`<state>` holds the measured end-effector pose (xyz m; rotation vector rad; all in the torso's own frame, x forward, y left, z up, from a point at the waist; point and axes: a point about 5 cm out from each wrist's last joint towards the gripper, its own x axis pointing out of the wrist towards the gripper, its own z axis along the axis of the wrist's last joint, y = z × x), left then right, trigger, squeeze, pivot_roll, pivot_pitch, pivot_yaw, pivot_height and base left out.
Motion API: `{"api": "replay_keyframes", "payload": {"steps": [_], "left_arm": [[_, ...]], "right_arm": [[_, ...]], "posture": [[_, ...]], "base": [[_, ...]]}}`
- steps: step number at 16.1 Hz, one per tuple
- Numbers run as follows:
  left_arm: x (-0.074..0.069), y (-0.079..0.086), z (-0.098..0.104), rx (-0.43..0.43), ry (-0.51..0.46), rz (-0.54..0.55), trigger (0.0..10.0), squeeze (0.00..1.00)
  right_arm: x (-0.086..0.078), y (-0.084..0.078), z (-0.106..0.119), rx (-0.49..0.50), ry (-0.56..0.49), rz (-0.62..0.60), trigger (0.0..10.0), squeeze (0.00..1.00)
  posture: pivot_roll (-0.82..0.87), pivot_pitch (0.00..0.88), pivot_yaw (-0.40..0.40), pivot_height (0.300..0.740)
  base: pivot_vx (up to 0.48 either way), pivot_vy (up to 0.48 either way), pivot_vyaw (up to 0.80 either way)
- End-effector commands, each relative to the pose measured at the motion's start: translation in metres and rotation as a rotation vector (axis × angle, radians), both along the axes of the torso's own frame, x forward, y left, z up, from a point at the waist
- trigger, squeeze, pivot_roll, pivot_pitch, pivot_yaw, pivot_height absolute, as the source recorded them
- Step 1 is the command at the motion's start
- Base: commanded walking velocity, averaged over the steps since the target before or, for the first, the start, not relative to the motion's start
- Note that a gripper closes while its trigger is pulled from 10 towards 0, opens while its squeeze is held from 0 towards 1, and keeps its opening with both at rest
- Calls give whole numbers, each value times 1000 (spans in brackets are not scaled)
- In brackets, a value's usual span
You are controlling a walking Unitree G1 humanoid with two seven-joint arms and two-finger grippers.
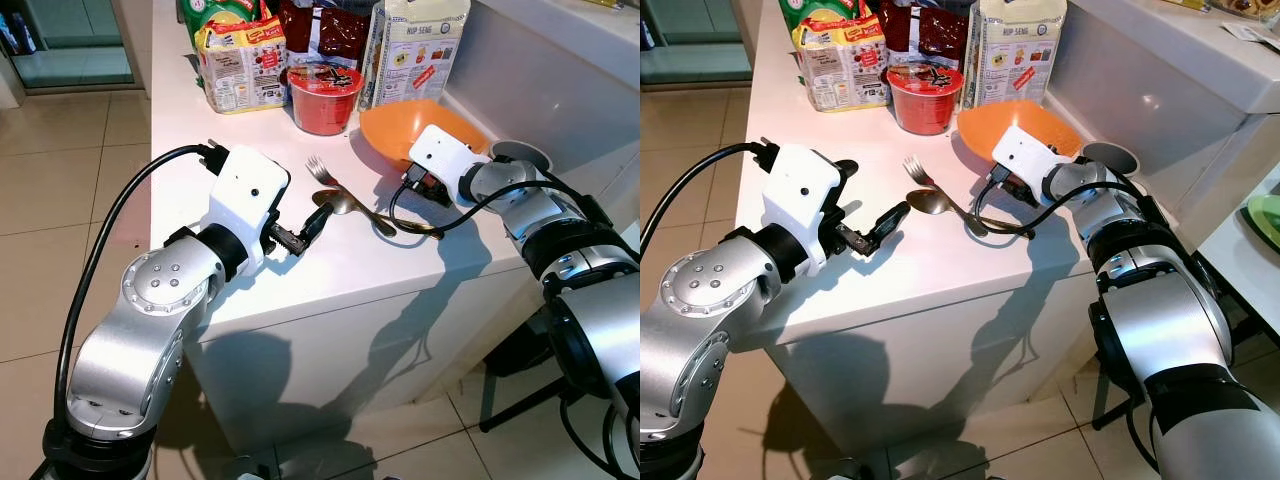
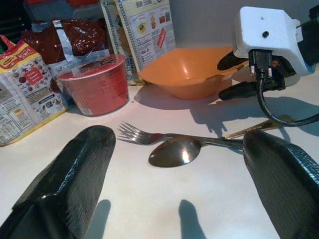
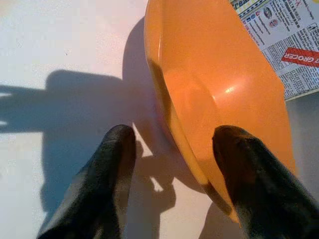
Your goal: Setting the table
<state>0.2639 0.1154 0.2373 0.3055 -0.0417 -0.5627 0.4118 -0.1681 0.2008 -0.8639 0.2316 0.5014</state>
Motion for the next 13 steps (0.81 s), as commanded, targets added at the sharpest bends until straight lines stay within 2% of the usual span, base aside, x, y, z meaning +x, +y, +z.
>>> {"api": "replay_keyframes", "payload": {"steps": [1,13], "left_arm": [[-4,-3,2,-3,-7,-16,10000,0],[-2,-4,3,-2,-7,-22,10000,0]], "right_arm": [[0,-4,2,4,13,-10,0,0],[0,-10,2,4,8,-28,0,0]], "posture": [[143,57,-81,740],[139,43,-74,740]], "base": [[0,0,0],[0,0,0]]}}
